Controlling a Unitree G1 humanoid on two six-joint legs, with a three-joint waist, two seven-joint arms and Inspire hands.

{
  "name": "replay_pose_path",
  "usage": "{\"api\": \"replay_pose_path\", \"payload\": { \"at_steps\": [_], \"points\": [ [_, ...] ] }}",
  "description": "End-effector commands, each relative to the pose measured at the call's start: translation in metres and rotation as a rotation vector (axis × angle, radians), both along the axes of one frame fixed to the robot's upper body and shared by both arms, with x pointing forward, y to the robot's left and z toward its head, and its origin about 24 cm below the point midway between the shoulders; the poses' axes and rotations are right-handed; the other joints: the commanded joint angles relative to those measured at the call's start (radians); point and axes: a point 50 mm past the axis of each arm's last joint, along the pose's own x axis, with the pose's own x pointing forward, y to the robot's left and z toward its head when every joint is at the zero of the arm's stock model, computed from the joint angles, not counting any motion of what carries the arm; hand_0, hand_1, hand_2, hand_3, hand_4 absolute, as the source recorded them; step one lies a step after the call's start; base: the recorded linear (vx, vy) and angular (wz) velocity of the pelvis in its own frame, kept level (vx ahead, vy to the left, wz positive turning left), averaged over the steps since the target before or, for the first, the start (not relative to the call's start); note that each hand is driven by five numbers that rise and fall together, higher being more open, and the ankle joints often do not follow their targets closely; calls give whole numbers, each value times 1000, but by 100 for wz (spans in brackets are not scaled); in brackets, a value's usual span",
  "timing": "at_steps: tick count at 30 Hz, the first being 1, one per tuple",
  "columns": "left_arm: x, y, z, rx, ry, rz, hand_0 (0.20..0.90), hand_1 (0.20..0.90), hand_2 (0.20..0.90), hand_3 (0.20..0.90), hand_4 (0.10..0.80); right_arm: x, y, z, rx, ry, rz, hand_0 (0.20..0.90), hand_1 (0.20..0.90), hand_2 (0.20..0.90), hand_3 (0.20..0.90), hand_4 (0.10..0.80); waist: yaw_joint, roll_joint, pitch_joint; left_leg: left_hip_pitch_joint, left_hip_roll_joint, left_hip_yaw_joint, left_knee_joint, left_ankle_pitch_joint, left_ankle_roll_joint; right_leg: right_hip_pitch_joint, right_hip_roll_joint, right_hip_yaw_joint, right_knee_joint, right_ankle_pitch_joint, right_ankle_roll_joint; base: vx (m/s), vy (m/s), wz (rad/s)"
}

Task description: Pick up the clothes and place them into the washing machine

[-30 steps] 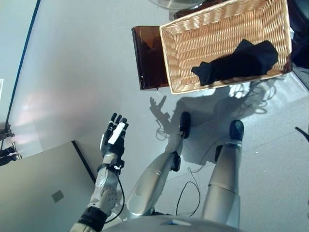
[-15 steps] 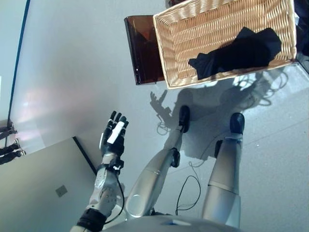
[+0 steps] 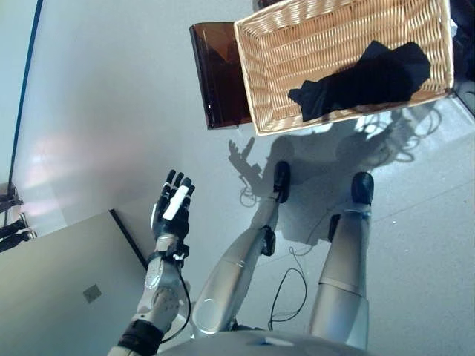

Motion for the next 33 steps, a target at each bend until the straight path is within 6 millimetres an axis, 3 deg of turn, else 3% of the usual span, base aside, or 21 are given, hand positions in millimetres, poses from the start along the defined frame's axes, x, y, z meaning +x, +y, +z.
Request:
{"api": "replay_pose_path", "payload": {
  "at_steps": [1, 19, 27, 30, 31, 33],
  "points": [
    [12, 31, 26, 43, -133, 128, 900, 900, 900, 900, 800, -46, 1, 65, -201, -193, -113, 900, 900, 900, 900, 800, 3, 71, 62, 12, 43, 42, 24, -66, -116, 90, 81, -65, -95, 8, -73, 2, 36, -1],
    [10, 31, 26, 49, -137, 114, 900, 900, 900, 900, 800, -21, 11, 41, -264, -72, -124, 900, 900, 900, 900, 800, 6, 56, 52, 39, 38, 49, 28, -79, -105, 142, 79, -63, -162, 35, -63, -16, 30, -6],
    [12, 31, 27, 50, -138, 136, 900, 900, 900, 900, 800, 10, 42, 5, -402, 27, -185, 900, 900, 900, 900, 800, 7, 40, 43, 56, 41, 55, 25, -81, -96, 185, 83, -59, -231, 78, -57, 6, 45, -10],
    [12, 35, 25, 63, -131, 164, 900, 900, 900, 900, 800, 21, 55, -9, -577, 170, -290, 900, 900, 900, 900, 800, 6, 33, 39, 67, 39, 54, 29, -86, -91, 206, 81, -56, -255, 90, -53, 14, 62, -7],
    [13, 37, 26, 68, -134, 175, 900, 900, 900, 900, 800, 25, 55, -20, -665, 293, -407, 900, 900, 900, 900, 800, 6, 31, 35, 72, 34, 54, 40, -94, -89, 220, 75, -57, -264, 89, -52, 8, 48, -5],
    [13, 37, 25, 68, -131, 180, 900, 900, 900, 900, 800, 27, 56, -22, -665, 306, -429, 900, 900, 900, 900, 800, 13, 32, 29, 66, 37, 57, 44, -92, -89, 217, 78, -55, -271, 99, -53, 3, 38, -8]
  ]
}}
